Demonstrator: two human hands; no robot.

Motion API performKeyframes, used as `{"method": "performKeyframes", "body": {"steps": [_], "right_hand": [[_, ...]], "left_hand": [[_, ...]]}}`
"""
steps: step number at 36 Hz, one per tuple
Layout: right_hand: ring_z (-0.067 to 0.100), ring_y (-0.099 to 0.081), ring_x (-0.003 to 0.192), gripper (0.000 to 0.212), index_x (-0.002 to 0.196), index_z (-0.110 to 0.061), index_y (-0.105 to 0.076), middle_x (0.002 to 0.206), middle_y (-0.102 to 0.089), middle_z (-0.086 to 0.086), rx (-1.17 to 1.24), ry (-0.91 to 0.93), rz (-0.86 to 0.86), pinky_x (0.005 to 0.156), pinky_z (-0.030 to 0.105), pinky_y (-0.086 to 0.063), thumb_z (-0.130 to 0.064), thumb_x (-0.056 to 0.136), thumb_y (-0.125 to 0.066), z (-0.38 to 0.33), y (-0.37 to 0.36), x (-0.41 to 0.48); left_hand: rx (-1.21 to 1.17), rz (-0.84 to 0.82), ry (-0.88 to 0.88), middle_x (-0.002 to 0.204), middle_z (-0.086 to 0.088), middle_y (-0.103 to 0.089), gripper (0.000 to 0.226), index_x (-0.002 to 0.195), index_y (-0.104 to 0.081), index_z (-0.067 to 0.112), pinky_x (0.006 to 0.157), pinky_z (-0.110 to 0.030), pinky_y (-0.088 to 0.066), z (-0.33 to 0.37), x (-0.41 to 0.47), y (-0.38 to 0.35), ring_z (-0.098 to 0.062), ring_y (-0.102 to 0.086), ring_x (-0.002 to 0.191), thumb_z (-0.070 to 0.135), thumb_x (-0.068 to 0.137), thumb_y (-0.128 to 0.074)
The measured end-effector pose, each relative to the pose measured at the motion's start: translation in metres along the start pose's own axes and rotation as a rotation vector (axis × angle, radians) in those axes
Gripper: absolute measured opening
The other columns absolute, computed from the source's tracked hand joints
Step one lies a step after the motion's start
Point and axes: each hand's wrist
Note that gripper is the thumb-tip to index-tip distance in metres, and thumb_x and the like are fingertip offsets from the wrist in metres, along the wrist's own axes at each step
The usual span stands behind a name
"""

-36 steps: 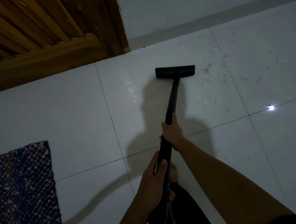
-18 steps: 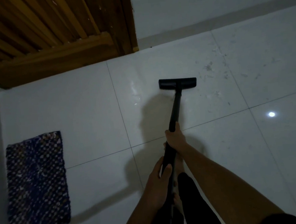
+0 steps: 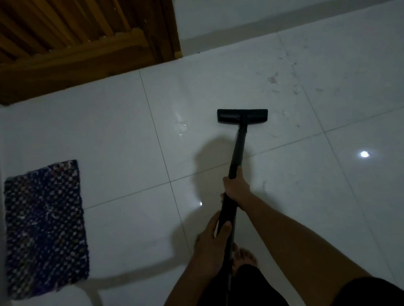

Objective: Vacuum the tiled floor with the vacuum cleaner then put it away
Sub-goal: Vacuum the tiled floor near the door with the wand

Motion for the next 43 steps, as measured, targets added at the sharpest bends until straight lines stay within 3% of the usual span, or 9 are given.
{"method": "performKeyframes", "body": {"steps": [5, 8, 11, 17, 21, 28, 34, 39, 43], "right_hand": [[0.02, -0.055, 0.052, 0.073, 0.152, -0.033, 0.004, 0.101, -0.058, 0.019, 0.004, -0.027, -0.012, 0.045, 0.026, -0.047, -0.017, 0.098, -0.043, 0.026, 0.017, -0.015], [0.02, -0.055, 0.055, 0.074, 0.152, -0.034, 0.004, 0.106, -0.058, 0.02, 0.008, -0.033, -0.01, 0.043, 0.025, -0.046, -0.017, 0.098, -0.044, 0.041, 0.025, -0.027], [0.021, -0.055, 0.055, 0.074, 0.152, -0.034, 0.003, 0.104, -0.056, 0.019, 0.024, -0.035, -0.003, 0.046, 0.028, -0.049, -0.016, 0.097, -0.044, 0.055, 0.027, -0.036], [0.021, -0.054, 0.056, 0.073, 0.152, -0.034, 0.001, 0.101, -0.055, 0.018, 0.043, -0.041, -0.009, 0.05, 0.03, -0.052, -0.017, 0.098, -0.044, 0.08, 0.02, -0.05], [0.021, -0.055, 0.056, 0.074, 0.152, -0.034, 0.002, 0.105, -0.056, 0.019, 0.043, -0.046, -0.002, 0.05, 0.03, -0.052, -0.017, 0.097, -0.044, 0.098, 0.01, -0.054], [0.023, -0.054, 0.054, 0.073, 0.152, -0.033, 0.002, 0.1, -0.052, 0.018, 0.045, -0.025, -0.022, 0.05, 0.032, -0.049, -0.016, 0.097, -0.041, 0.12, -0.02, -0.055], [0.02, -0.053, 0.054, 0.072, 0.152, -0.033, 0.003, 0.102, -0.055, 0.019, -0.012, -0.047, -0.064, 0.047, 0.029, -0.049, -0.015, 0.098, -0.041, 0.123, -0.039, -0.059], [0.022, -0.054, 0.055, 0.074, 0.152, -0.035, 0.004, 0.098, -0.054, 0.018, 0.006, -0.072, -0.061, 0.05, 0.032, -0.051, -0.015, 0.097, -0.041, 0.113, -0.047, -0.049], [0.023, -0.055, 0.054, 0.072, 0.152, -0.035, 0.001, 0.089, -0.053, 0.015, -0.002, -0.068, -0.045, 0.05, 0.033, -0.051, -0.016, 0.097, -0.042, 0.096, -0.05, -0.036]], "left_hand": [[0.04, -0.014, 0.005, 0.116, -0.03, -0.058, 0.046, 0.14, -0.035, 0.032, 0.06, -0.03, -0.046, -0.02, -0.017, -0.021, -0.017, -0.054, 0.058, 0.037, 0.096, -0.045], [0.046, -0.011, 0.026, 0.082, -0.014, -0.062, 0.046, 0.14, -0.035, 0.032, 0.054, -0.029, -0.048, -0.033, -0.027, -0.031, -0.019, -0.053, 0.048, 0.036, 0.096, -0.045], [0.04, -0.025, 0.025, 0.069, -0.007, -0.06, 0.044, 0.14, -0.034, 0.032, 0.048, -0.028, -0.049, -0.043, -0.04, -0.036, -0.018, -0.052, 0.04, 0.033, 0.097, -0.043], [-0.025, -0.029, -0.005, 0.071, -0.006, -0.056, 0.031, 0.129, -0.041, 0.033, 0.044, -0.026, -0.046, -0.06, -0.063, -0.04, -0.015, -0.05, 0.039, 0.028, 0.098, -0.042], [0.012, -0.023, 0.025, 0.09, -0.016, -0.062, 0.034, 0.131, -0.04, 0.034, 0.05, -0.03, -0.049, -0.079, -0.067, -0.031, -0.017, -0.053, 0.045, 0.032, 0.097, -0.044], [0.069, -0.017, -0.005, 0.073, -0.007, -0.06, 0.04, 0.136, -0.038, 0.035, 0.048, -0.028, -0.05, -0.103, -0.073, -0.007, -0.016, -0.056, 0.045, 0.032, 0.097, -0.045], [-0.014, 0.011, 0.026, 0.074, -0.009, -0.059, 0.044, 0.14, -0.034, 0.031, 0.041, -0.022, -0.047, -0.109, -0.084, 0.003, -0.013, -0.055, 0.04, 0.03, 0.098, -0.043], [-0.004, 0.034, 0.014, 0.08, -0.007, -0.06, 0.043, 0.139, -0.036, 0.033, 0.046, -0.024, -0.049, -0.101, -0.075, 0.011, -0.014, -0.058, 0.052, 0.03, 0.097, -0.044], [-0.062, 0.037, 0.028, 0.069, -0.006, -0.057, 0.04, 0.137, -0.04, 0.032, 0.048, -0.028, -0.048, -0.086, -0.064, 0.015, -0.017, -0.053, 0.046, 0.028, 0.098, -0.044]]}}
Point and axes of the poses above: each hand's wrist, its own x-axis towards the middle knuckle, its own y-axis out of the back of the hand, z = x × y
